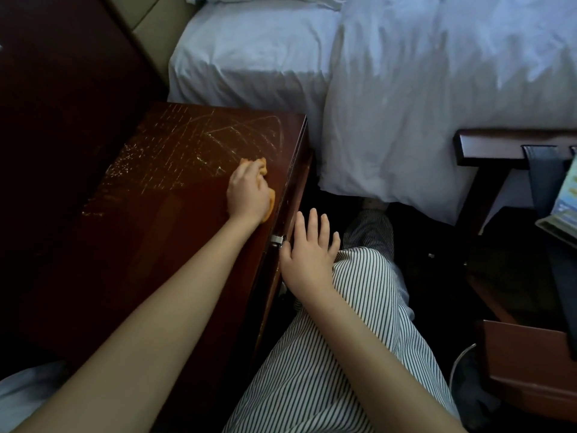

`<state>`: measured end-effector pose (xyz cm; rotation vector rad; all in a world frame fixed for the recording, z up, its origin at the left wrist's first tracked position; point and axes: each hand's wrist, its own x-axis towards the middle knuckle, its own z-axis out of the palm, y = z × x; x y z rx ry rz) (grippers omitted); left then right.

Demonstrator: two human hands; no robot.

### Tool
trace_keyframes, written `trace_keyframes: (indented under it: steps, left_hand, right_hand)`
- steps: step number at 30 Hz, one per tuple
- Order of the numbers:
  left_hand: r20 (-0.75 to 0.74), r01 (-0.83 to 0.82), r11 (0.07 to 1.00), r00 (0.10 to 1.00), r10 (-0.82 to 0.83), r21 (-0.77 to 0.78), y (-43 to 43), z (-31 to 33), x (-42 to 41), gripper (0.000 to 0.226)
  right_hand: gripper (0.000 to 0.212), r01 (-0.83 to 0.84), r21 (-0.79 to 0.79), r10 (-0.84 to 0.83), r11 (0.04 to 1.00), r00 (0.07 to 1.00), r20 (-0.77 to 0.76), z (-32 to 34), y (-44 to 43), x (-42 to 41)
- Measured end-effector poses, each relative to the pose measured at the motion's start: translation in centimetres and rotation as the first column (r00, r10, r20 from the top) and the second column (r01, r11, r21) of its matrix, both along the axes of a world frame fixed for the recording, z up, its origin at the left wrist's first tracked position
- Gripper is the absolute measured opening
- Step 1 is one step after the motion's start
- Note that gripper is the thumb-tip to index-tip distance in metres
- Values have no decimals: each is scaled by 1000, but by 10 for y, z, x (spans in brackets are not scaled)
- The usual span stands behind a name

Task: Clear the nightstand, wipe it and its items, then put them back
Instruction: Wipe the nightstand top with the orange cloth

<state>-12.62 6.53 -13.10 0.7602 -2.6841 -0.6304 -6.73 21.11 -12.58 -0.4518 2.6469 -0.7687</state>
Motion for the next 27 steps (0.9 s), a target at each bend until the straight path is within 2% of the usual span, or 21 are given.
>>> trace_keyframes:
  steps: [5,10,12,14,17,20,23,27]
  left_hand:
    - [28,183,983,983,-183,10,17,-1,-3,35]
    - [92,459,888,884,-459,19,1,6,56,37]
    - [111,405,914,908,-404,14,-16,8,71,35]
    - [110,271,962,957,-269,-3,-31,7,70,36]
    - [81,120,993,990,-118,-20,-31,3,45,35]
    - [49,40,999,998,-39,-26,-18,-1,11,35]
    - [9,98,995,995,-97,-14,2,-4,-11,34]
    - [12,303,953,953,-303,4,10,-2,8,36]
  right_hand:
    - [60,1,-5,-1,1000,1000,-6,0,-2,1]
    - [59,2,-25,-2,1000,1000,7,-2,-3,-1]
    - [59,-5,-33,5,999,1000,10,-1,-5,-2]
    - [58,-16,-26,17,1000,1000,9,-2,-7,-2]
    - [58,-17,-14,17,1000,1000,15,-3,-10,-3]
    - [60,-10,-9,10,1000,1000,22,-1,-12,-2]
    - [64,26,-68,-26,997,1000,-9,0,-14,0]
    - [65,50,-73,-49,996,999,8,-2,-17,-2]
